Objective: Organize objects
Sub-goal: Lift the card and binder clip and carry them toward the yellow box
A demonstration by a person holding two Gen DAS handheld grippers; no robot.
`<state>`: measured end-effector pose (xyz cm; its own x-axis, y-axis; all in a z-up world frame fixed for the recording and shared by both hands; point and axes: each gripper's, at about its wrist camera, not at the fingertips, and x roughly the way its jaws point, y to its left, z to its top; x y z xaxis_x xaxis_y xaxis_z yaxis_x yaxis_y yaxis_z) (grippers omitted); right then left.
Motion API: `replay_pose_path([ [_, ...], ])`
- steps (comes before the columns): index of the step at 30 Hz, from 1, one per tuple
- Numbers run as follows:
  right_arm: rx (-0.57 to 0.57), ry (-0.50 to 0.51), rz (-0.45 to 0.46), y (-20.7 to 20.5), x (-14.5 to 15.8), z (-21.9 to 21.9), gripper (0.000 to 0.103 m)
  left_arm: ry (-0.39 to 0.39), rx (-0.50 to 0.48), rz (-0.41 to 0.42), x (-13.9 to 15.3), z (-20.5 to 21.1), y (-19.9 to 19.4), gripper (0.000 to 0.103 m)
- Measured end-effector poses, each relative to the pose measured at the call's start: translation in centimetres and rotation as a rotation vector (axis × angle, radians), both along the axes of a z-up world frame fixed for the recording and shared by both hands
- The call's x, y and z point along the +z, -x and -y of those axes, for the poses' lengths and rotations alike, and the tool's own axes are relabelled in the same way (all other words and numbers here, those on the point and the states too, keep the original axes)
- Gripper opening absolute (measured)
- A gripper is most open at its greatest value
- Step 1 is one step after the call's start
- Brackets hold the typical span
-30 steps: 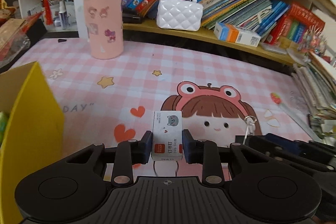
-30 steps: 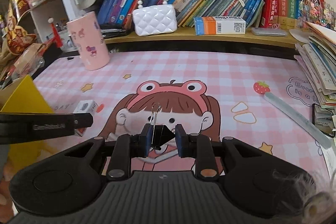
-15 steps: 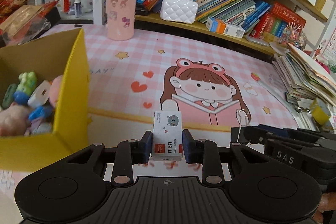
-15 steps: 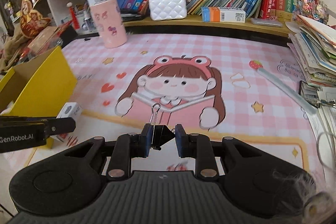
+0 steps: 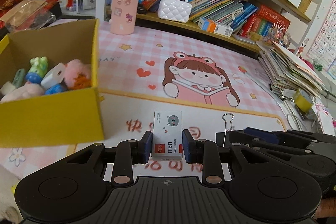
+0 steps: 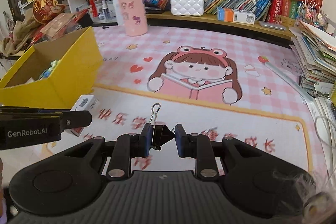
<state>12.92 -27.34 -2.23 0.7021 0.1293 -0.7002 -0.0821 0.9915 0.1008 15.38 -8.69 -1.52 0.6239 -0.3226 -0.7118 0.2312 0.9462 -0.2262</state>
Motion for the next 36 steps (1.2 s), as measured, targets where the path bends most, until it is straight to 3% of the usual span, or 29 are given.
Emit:
replay_pose_path([
  [9,0.029,0.01,-0.026,4.1,-0.1,-5.5,0.022,0.008,0.025,-0.028,-0.5,-5.1,4.2,0.028],
  [19,0.14,0.009,-0.054,8.9,-0.9,-12.6,0.022,0.009,0.113,-0.065,-1.1,-11.7,9.7,0.028],
  [36,0.249,0.003,-0.016,12.0,0.1,-20.5,0.022,0.014,0.239,-0.001,0.4,-19.3,14.8,0.028],
])
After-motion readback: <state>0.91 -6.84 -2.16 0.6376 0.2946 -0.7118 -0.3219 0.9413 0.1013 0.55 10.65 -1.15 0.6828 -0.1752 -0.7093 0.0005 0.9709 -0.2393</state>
